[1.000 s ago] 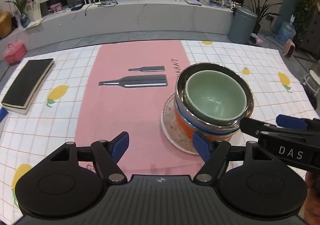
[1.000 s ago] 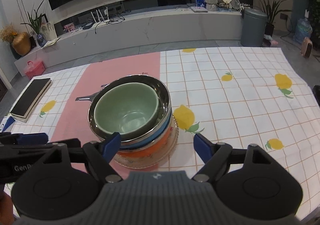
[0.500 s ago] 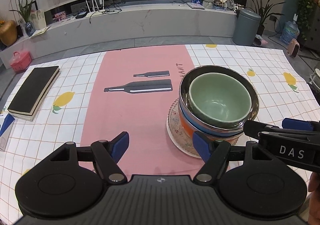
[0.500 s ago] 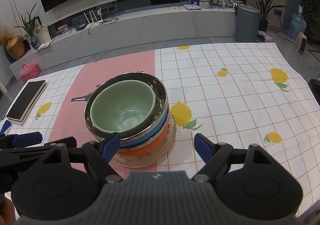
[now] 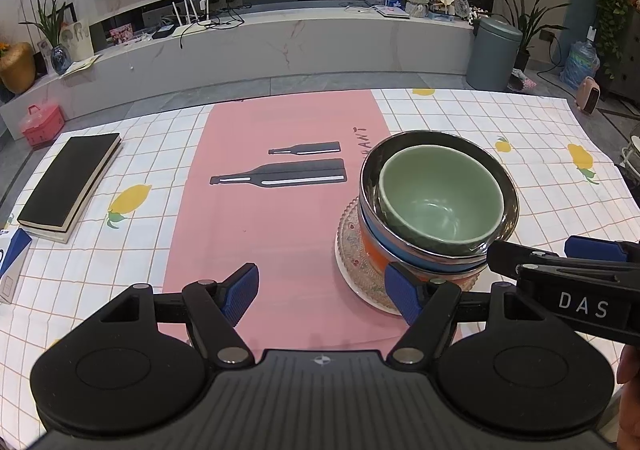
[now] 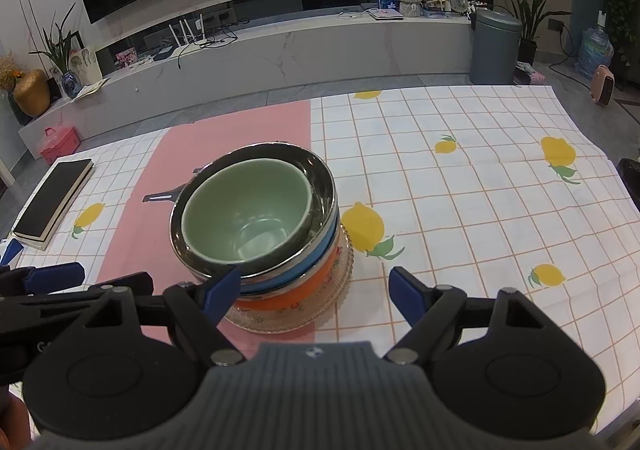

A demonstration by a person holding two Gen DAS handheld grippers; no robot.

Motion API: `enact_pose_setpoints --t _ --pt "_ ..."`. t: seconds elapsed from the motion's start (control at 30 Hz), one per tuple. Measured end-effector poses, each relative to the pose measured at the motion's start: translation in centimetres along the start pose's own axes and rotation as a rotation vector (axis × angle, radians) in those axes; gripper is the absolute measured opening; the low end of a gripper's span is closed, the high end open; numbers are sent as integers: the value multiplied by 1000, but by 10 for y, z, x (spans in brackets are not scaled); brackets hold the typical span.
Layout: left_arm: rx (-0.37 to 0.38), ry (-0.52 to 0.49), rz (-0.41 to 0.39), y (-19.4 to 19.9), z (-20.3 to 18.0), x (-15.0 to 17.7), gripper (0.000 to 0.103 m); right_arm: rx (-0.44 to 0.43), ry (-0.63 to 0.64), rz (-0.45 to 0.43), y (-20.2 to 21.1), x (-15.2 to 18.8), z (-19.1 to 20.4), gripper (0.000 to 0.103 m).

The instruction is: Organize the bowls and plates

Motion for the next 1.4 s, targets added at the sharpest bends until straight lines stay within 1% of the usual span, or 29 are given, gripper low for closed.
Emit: enact_pose_setpoints --t 0.8,1.13,1.4 --pt "6 6 9 -1 0 1 82 3 2 5 0 0 0 81" --pt "-11 -1 37 -8 -1 18 82 29 29 37 -8 13 -2 81" --pt "-11 -4 39 -6 0 17 82 28 27 36 -7 13 -3 81"
Point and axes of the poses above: each gripper's, at about its wrist camera, not at the fingertips, and y roughly against the way its jaws point, z to its left, x to its underside, the point moved 9 cm from there along -y, roughly the way its jaws point, and after that the axes turned 6 degrees about z, right-handed, at the moved point
